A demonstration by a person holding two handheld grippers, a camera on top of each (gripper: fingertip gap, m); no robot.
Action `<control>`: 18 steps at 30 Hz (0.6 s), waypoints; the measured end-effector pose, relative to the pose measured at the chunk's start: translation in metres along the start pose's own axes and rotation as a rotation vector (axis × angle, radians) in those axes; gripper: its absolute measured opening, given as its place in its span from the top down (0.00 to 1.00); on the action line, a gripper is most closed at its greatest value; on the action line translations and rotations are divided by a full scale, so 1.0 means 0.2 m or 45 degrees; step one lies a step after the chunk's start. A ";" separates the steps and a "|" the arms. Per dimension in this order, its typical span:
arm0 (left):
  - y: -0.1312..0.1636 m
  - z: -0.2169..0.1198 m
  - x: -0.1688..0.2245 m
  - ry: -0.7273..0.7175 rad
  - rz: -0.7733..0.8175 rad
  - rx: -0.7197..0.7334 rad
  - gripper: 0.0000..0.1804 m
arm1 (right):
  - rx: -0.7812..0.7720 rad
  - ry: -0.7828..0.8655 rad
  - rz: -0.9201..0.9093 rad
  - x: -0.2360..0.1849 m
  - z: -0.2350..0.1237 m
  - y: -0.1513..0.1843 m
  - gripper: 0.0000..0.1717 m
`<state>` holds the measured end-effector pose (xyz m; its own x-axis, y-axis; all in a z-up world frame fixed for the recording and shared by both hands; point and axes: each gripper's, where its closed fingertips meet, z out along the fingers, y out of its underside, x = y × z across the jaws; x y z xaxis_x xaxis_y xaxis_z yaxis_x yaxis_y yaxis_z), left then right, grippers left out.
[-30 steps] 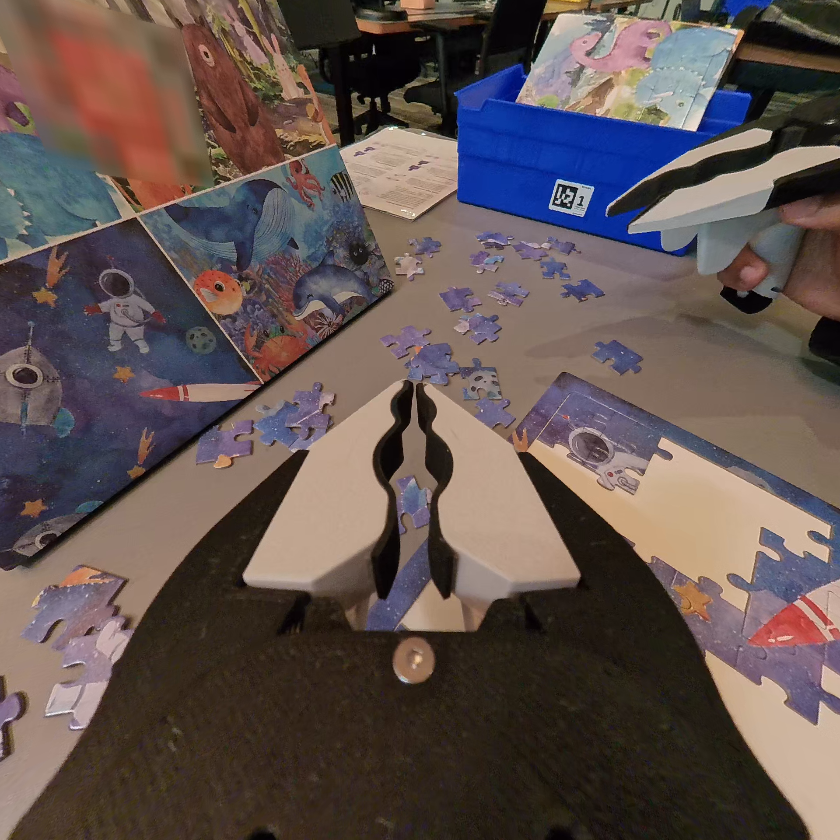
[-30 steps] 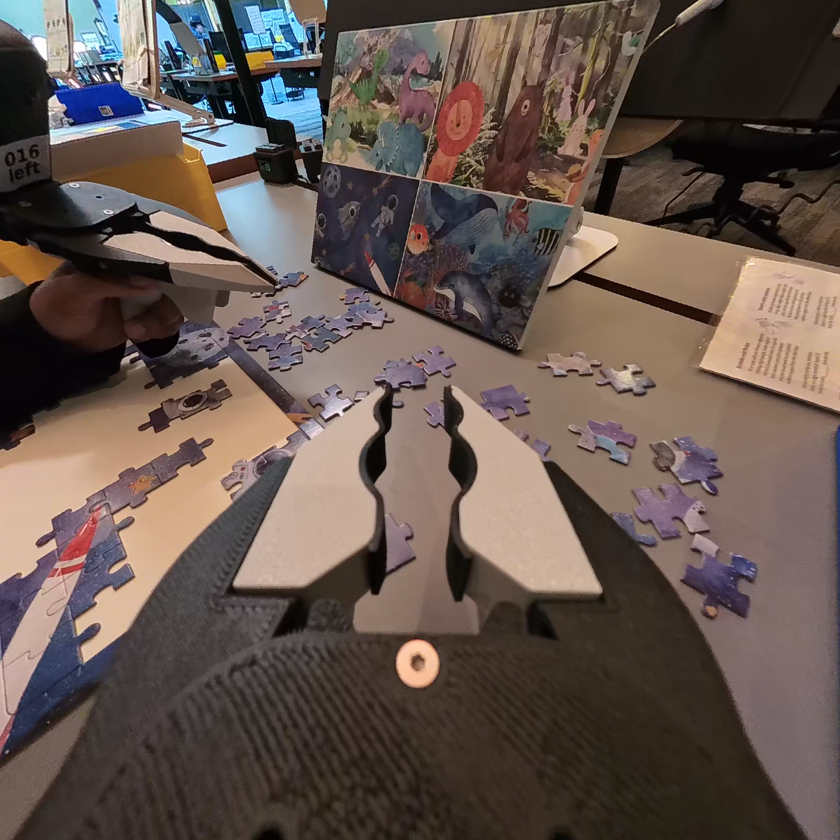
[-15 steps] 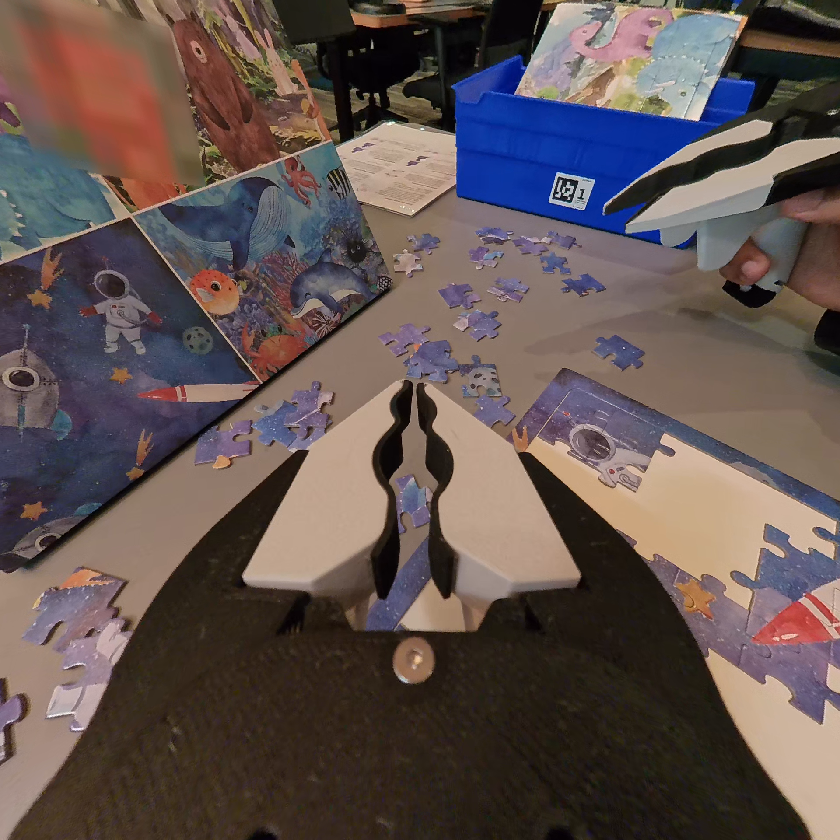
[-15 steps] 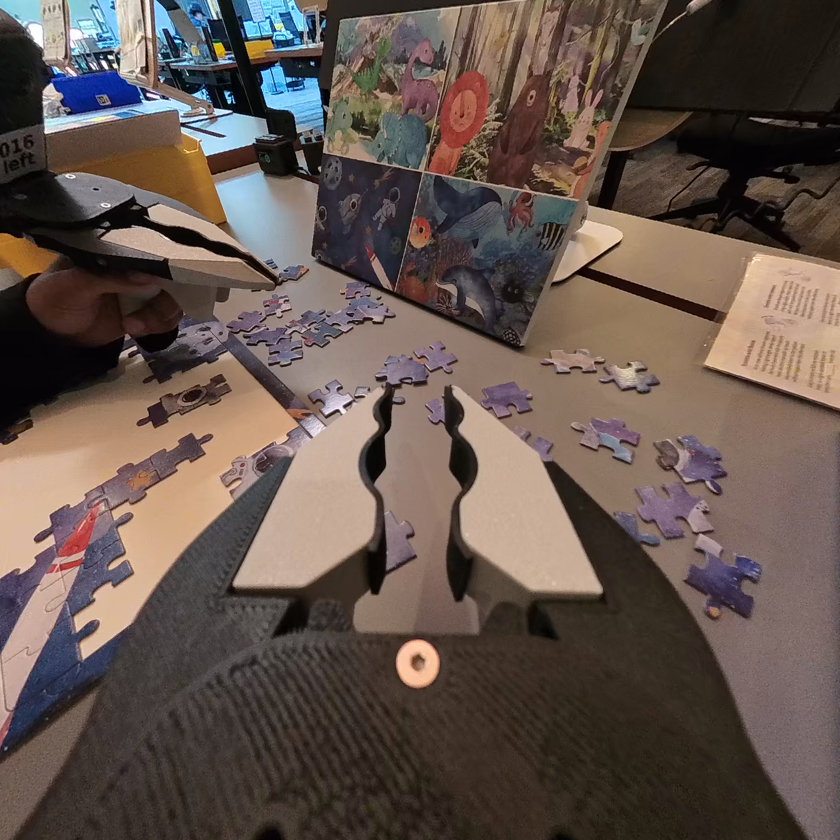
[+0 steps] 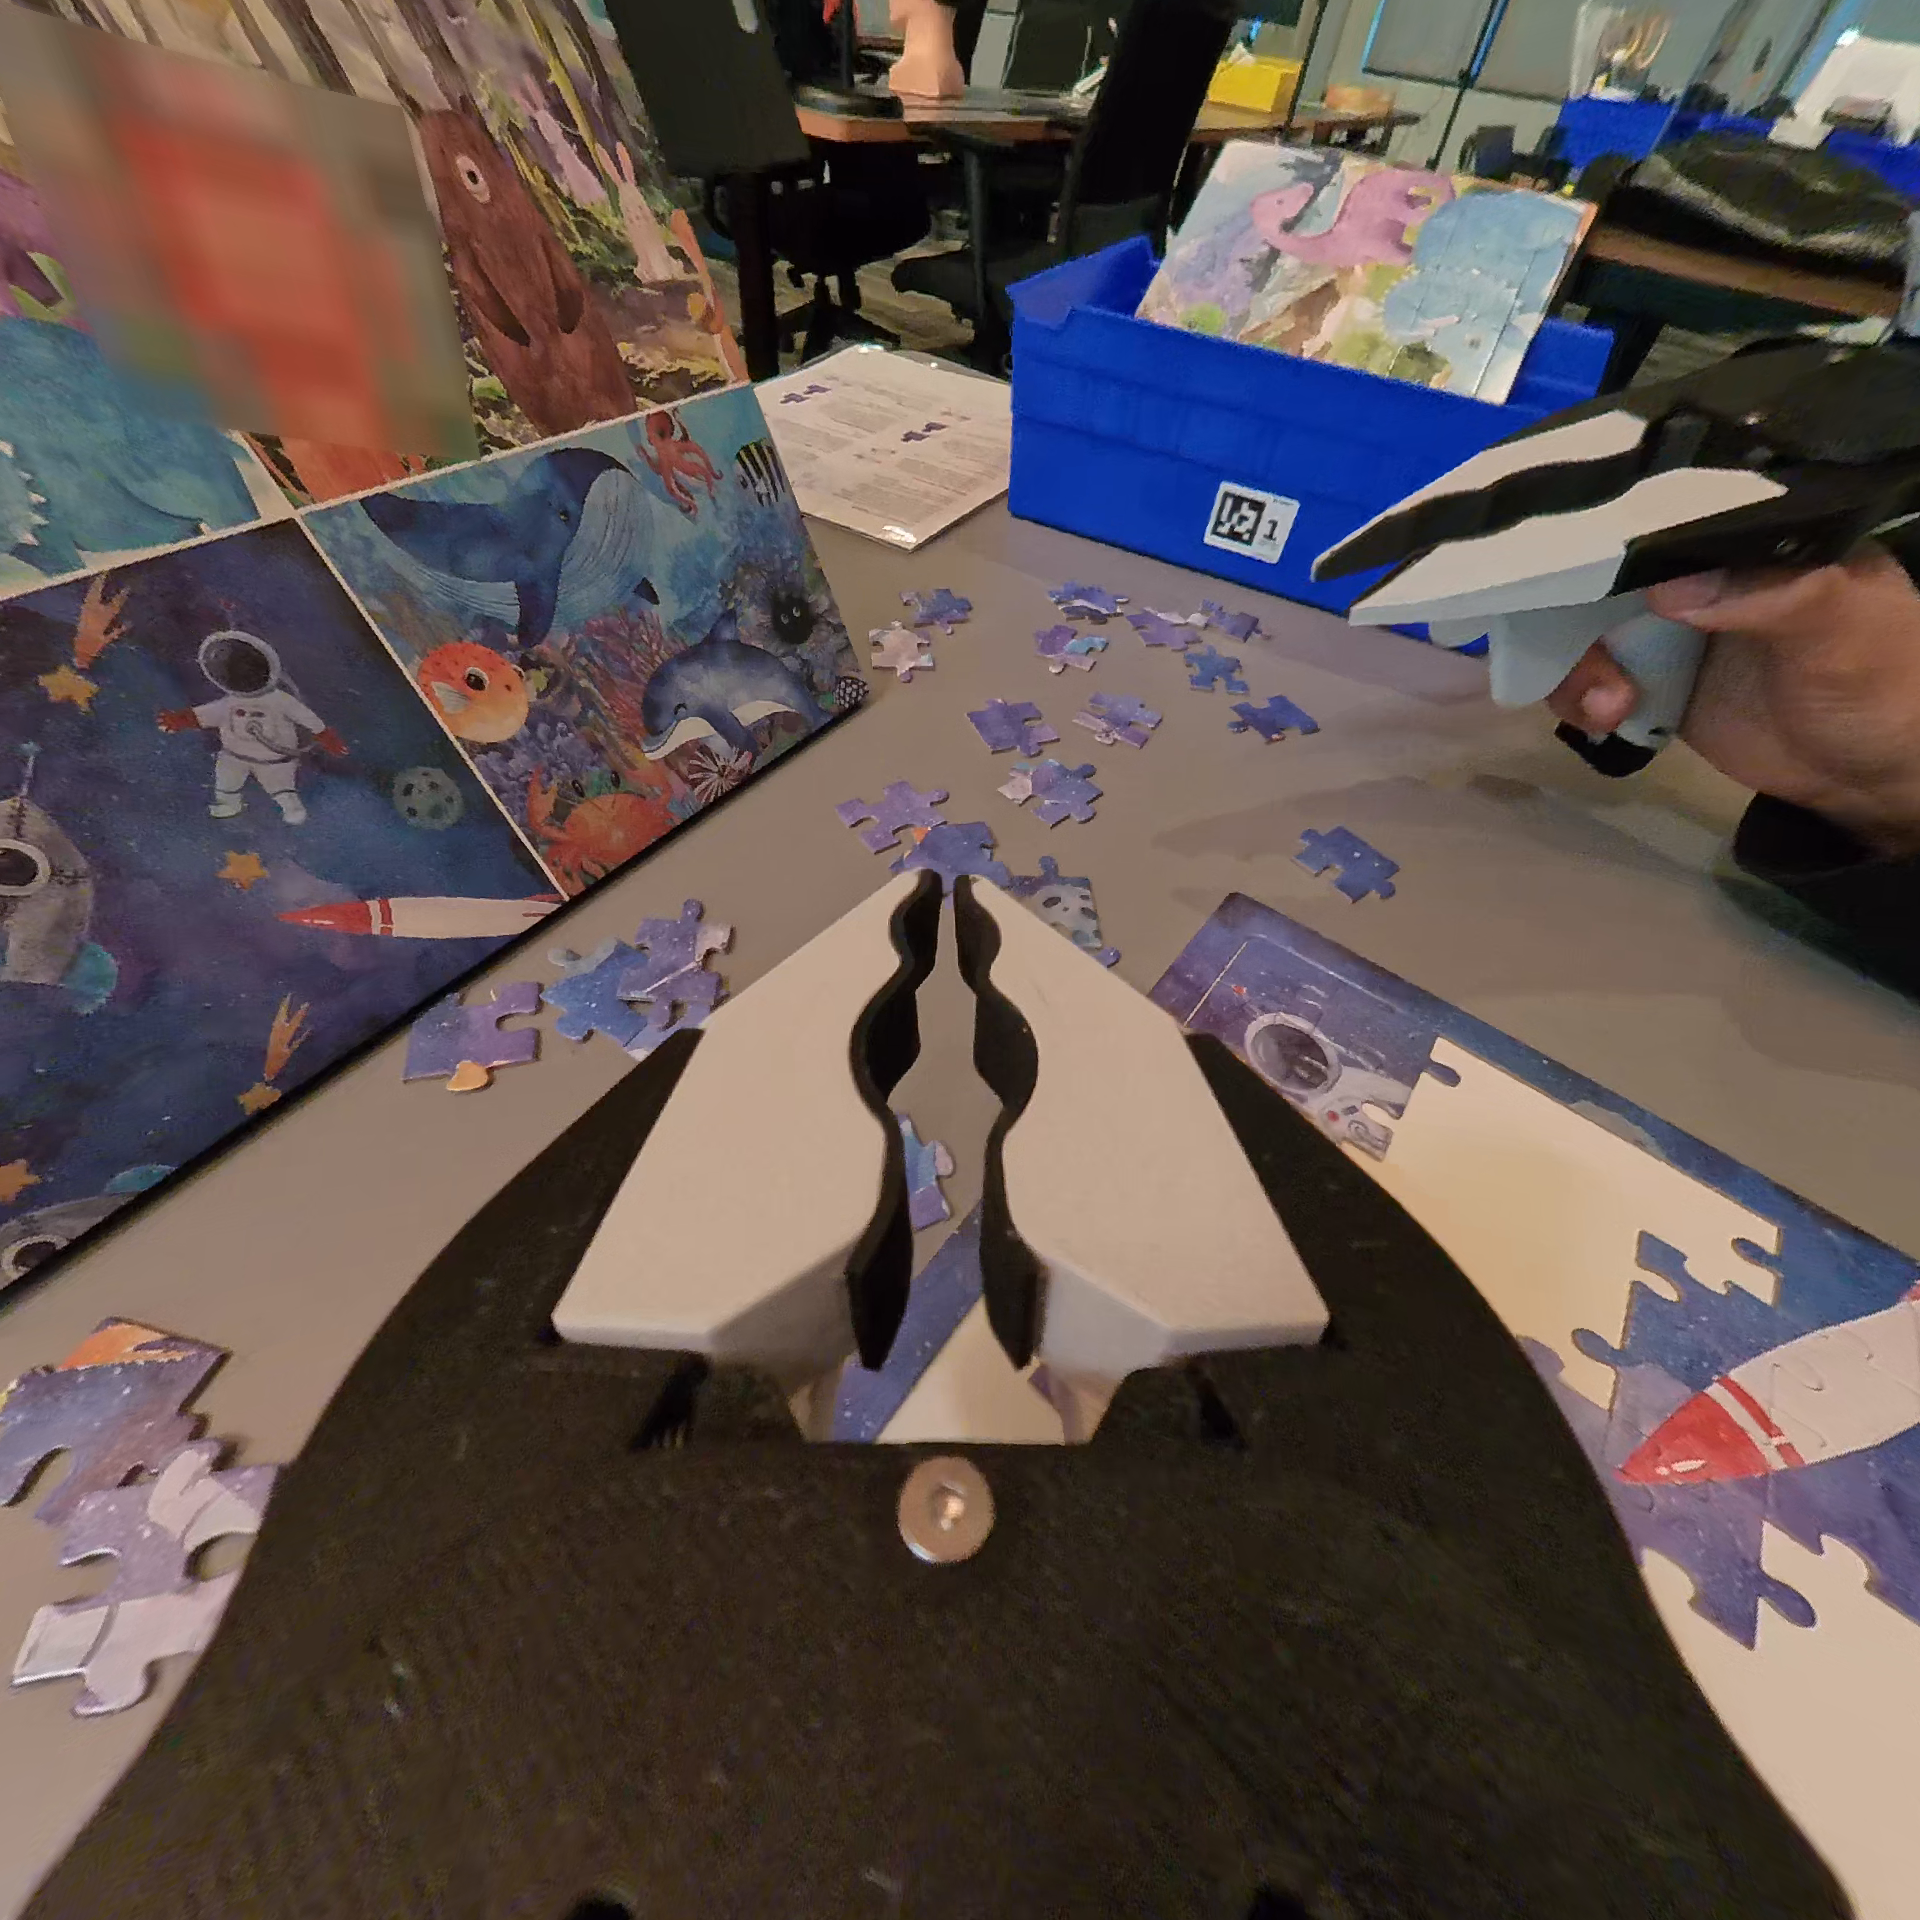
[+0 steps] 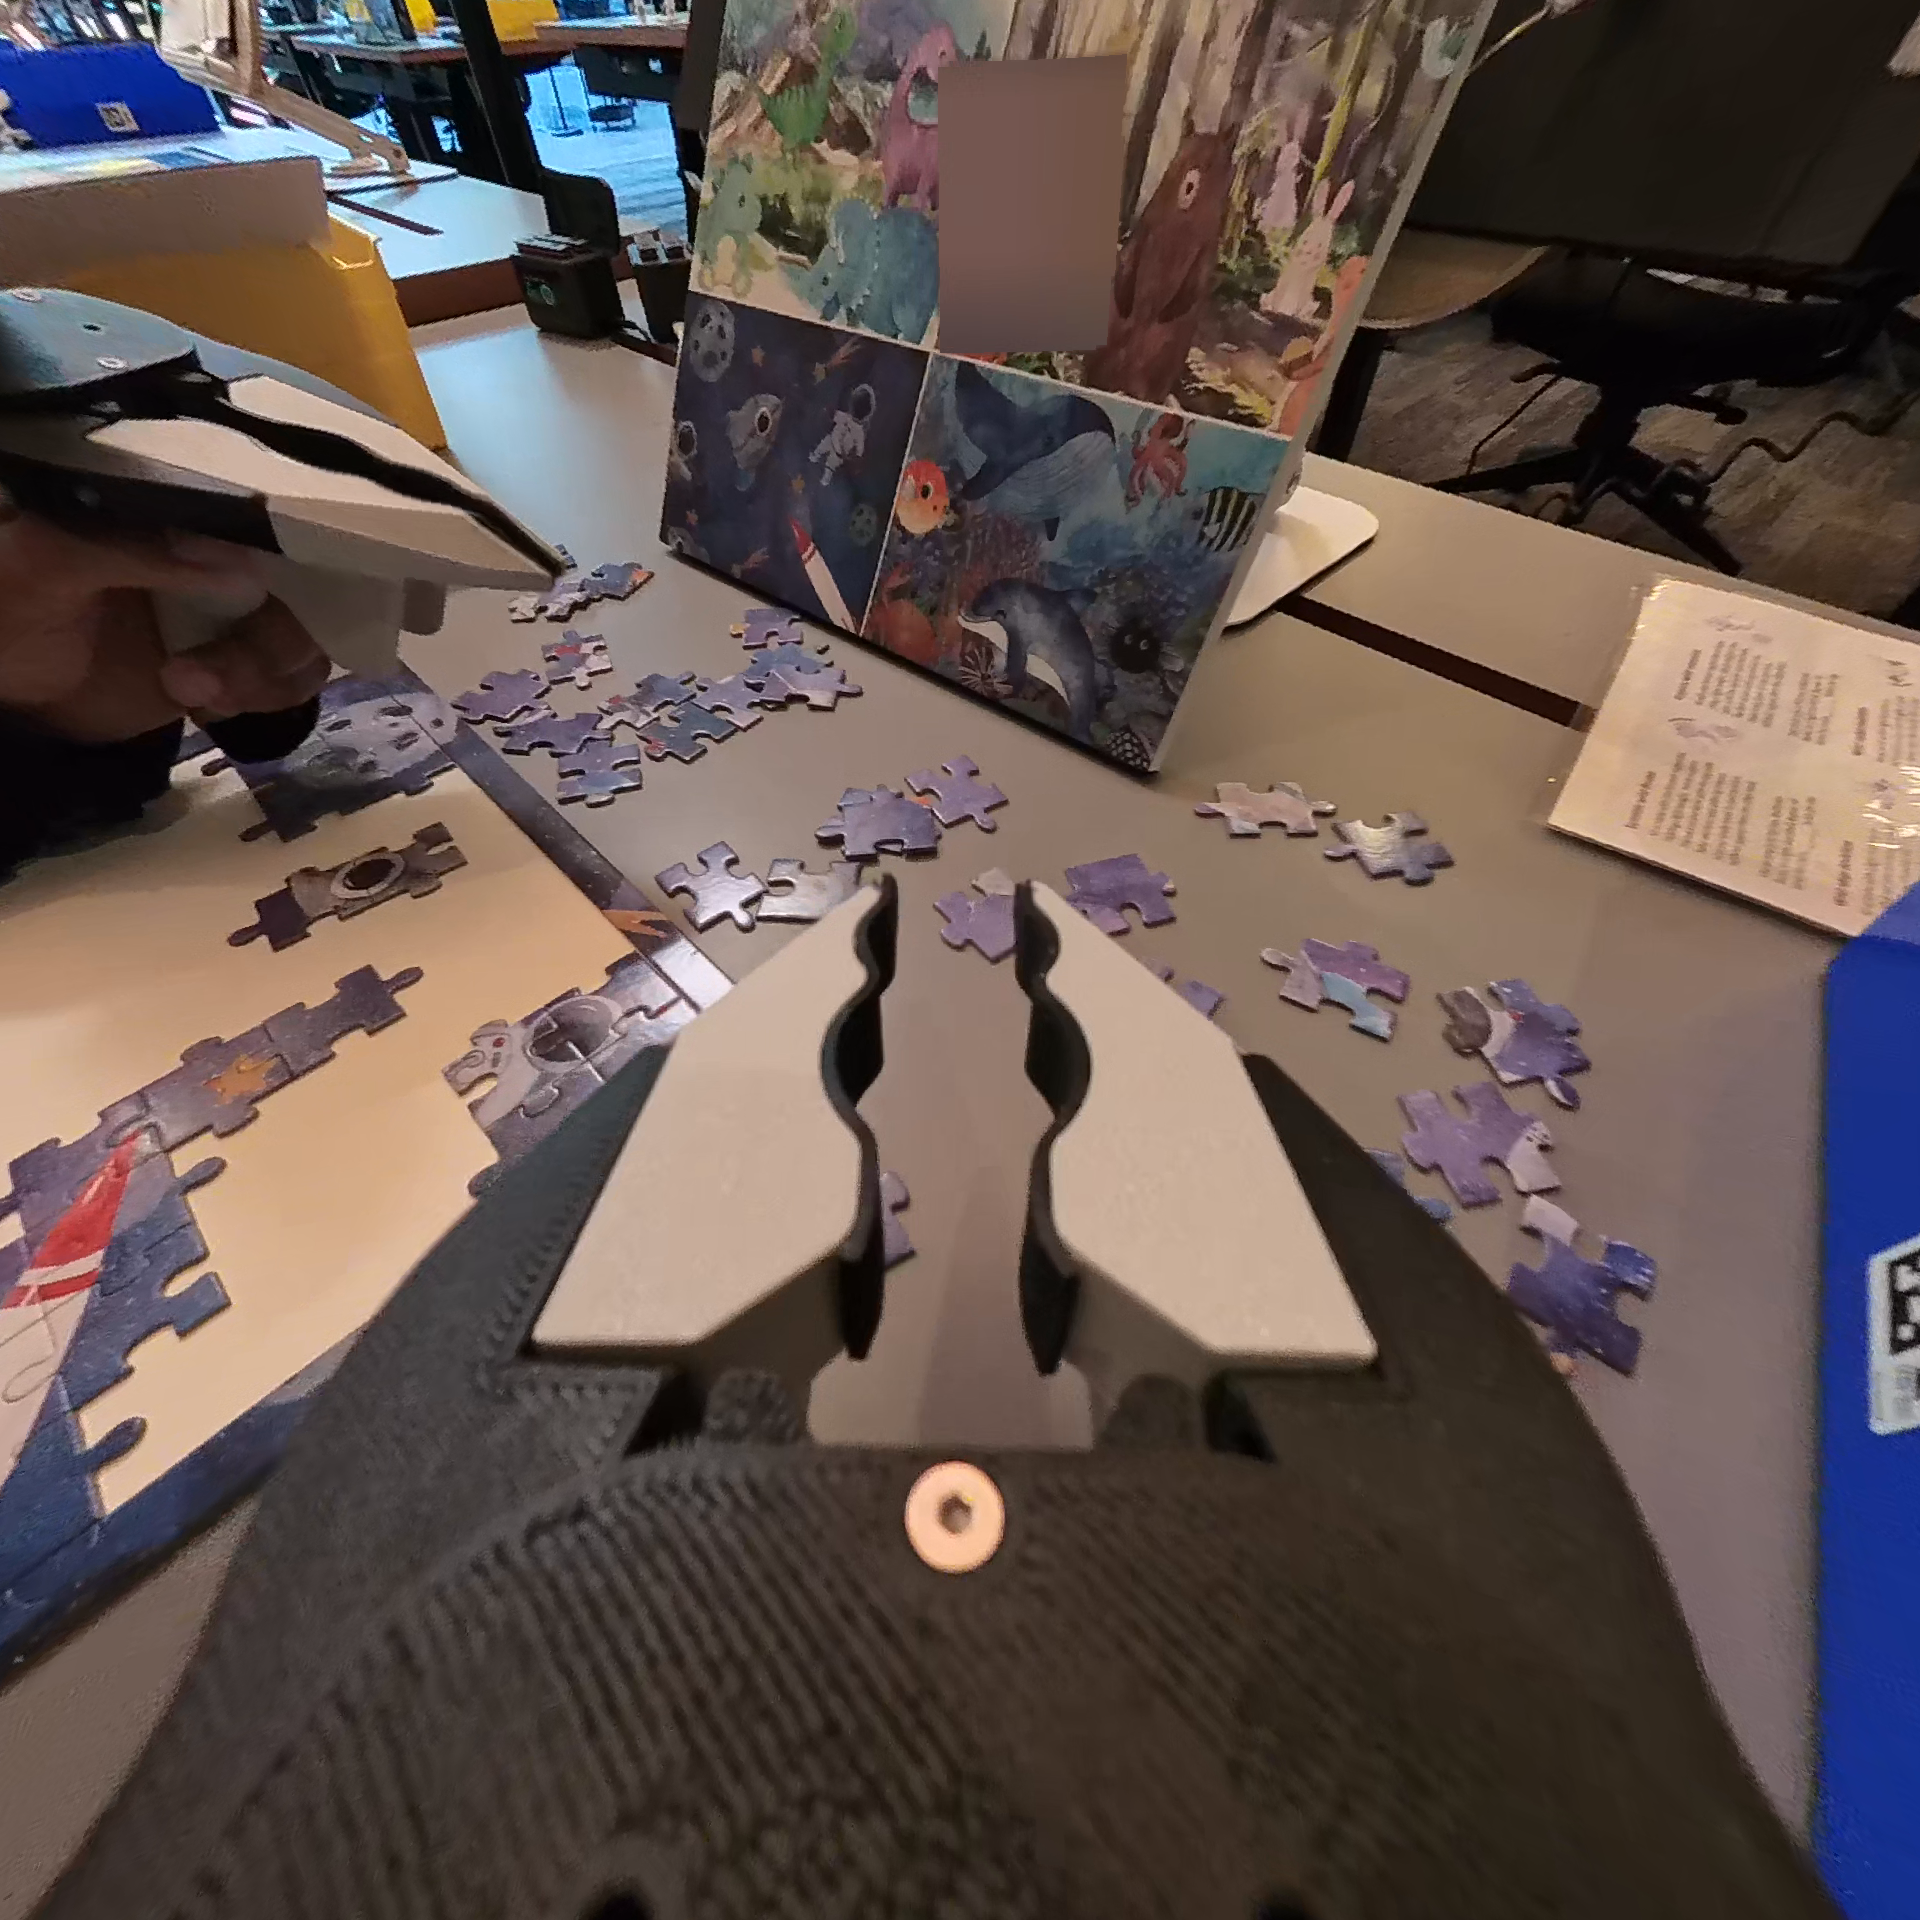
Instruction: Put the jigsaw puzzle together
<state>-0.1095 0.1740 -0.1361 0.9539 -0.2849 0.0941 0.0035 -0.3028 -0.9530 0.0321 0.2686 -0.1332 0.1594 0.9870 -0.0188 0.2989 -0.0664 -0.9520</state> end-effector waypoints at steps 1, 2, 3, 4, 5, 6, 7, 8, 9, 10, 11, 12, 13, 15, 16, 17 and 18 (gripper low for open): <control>-0.01 0.00 0.00 0.007 -0.013 0.009 1.00 | 0.005 0.000 0.003 0.00 0.00 0.00 0.88; -0.01 -0.01 0.00 0.012 -0.025 0.018 1.00 | 0.006 -0.002 0.007 0.00 0.00 0.00 0.88; -0.02 -0.01 0.00 0.017 -0.035 0.024 1.00 | 0.005 -0.002 0.008 0.00 0.00 0.00 0.88; -0.02 -0.01 0.00 0.019 -0.043 0.030 1.00 | 0.001 -0.001 0.008 0.00 0.00 0.00 0.88; -0.03 -0.02 0.00 0.020 -0.047 0.035 1.00 | -0.002 -0.001 0.005 0.00 0.00 0.00 0.88; -0.03 -0.02 -0.01 0.019 -0.048 0.040 1.00 | -0.005 -0.001 0.002 0.00 0.00 0.00 0.88; -0.03 -0.02 -0.01 0.016 -0.048 0.043 1.00 | -0.008 0.000 -0.002 0.00 0.01 0.01 0.88; -0.04 -0.02 -0.01 0.014 -0.047 0.046 1.00 | -0.011 0.000 -0.007 -0.01 0.01 0.01 0.88; -0.04 -0.03 -0.01 0.011 -0.045 0.049 1.00 | -0.015 0.000 -0.010 -0.01 0.01 0.01 0.88; -0.04 -0.03 -0.02 0.009 -0.044 0.051 1.00 | -0.018 -0.001 -0.013 -0.01 0.01 0.01 0.88; -0.04 -0.03 -0.02 0.005 -0.041 0.051 1.00 | -0.020 -0.004 -0.015 -0.01 0.01 0.01 0.88; -0.04 -0.03 -0.03 -0.001 -0.038 0.049 1.00 | -0.020 -0.007 -0.018 -0.02 0.02 0.01 0.88; -0.05 -0.04 -0.04 -0.009 -0.033 0.047 1.00 | -0.018 -0.010 -0.021 -0.02 0.02 0.01 0.88; -0.06 -0.06 -0.07 -0.037 -0.020 0.054 1.00 | -0.016 -0.014 -0.027 -0.03 0.02 0.01 0.88; -0.08 -0.08 -0.09 -0.060 -0.011 0.065 1.00 | -0.015 -0.014 -0.030 -0.03 0.02 0.01 0.88; -0.10 -0.11 -0.12 -0.086 -0.003 0.082 1.00 | -0.014 -0.013 -0.034 -0.03 0.02 0.00 0.88; -0.13 -0.14 -0.14 -0.113 0.004 0.100 1.00 | -0.010 -0.013 -0.037 -0.04 0.02 0.00 0.88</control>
<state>-0.1456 0.1644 -0.1068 0.9767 -0.2033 0.0687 0.0209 -0.2288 -0.9732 0.0272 0.2621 -0.1349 0.1413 0.9899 0.0055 0.3108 -0.0391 -0.9497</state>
